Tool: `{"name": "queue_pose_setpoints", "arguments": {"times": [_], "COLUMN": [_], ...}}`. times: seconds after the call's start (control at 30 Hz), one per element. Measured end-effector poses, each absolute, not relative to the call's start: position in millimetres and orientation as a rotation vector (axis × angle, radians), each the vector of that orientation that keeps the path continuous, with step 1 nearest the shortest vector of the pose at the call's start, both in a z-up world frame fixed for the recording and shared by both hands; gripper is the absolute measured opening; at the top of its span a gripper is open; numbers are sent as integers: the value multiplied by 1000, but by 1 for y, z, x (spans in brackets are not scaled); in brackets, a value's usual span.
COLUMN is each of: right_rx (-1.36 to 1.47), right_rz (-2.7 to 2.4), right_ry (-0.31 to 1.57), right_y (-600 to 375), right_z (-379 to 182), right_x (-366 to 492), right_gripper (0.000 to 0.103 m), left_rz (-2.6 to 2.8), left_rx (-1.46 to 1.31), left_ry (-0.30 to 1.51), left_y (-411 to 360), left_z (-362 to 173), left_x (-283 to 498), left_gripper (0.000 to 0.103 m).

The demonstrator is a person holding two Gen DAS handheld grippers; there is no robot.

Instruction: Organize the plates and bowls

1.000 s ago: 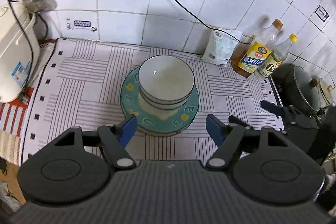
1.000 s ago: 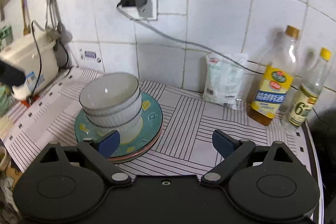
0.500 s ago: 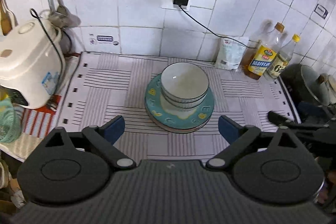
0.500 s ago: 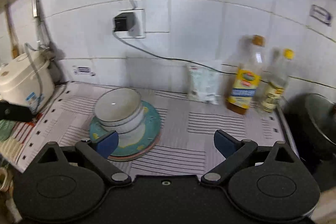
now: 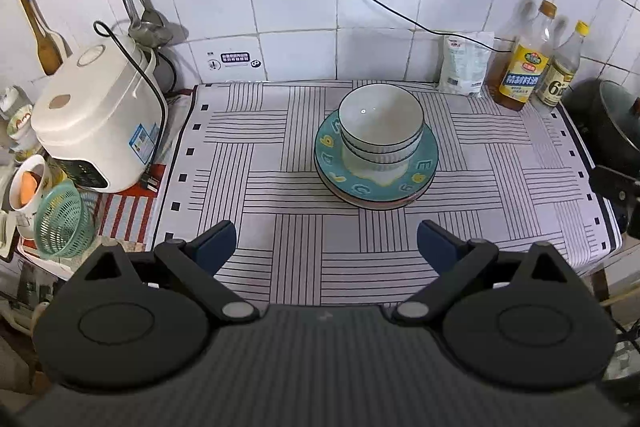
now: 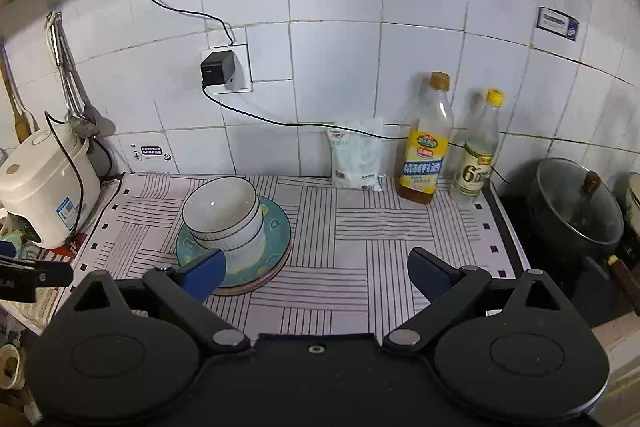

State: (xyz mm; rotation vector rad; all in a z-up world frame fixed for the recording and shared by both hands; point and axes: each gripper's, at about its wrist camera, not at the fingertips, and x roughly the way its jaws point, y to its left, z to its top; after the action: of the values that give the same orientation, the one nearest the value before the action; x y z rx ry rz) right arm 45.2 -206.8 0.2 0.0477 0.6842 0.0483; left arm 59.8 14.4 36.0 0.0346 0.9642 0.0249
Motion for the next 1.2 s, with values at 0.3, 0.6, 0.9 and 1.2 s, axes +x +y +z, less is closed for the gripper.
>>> {"name": "queue_pose_setpoints", "arguments": {"times": [0.3, 0.6, 0.9, 1.2], "right_rx": [-20, -37, -34, -19], "right_rz": [16, 1, 22, 14], "right_ry": [686, 670, 661, 665], "right_y": [-198, -190, -190, -190], "right_z": [1, -8, -15, -23], "right_x": [16, -6, -11, -11], "right_gripper": [99, 99, 99, 99], "left_rz": [-1, 3, 5, 6], "left_rx": [98, 110, 65, 12], "left_ry": [937, 927, 916, 887], "left_y": [-7, -10, 2, 13], "left_z": [41, 35, 24, 22], "left_x": [28, 5, 4, 7], "left_gripper": [98, 98, 98, 98]}}
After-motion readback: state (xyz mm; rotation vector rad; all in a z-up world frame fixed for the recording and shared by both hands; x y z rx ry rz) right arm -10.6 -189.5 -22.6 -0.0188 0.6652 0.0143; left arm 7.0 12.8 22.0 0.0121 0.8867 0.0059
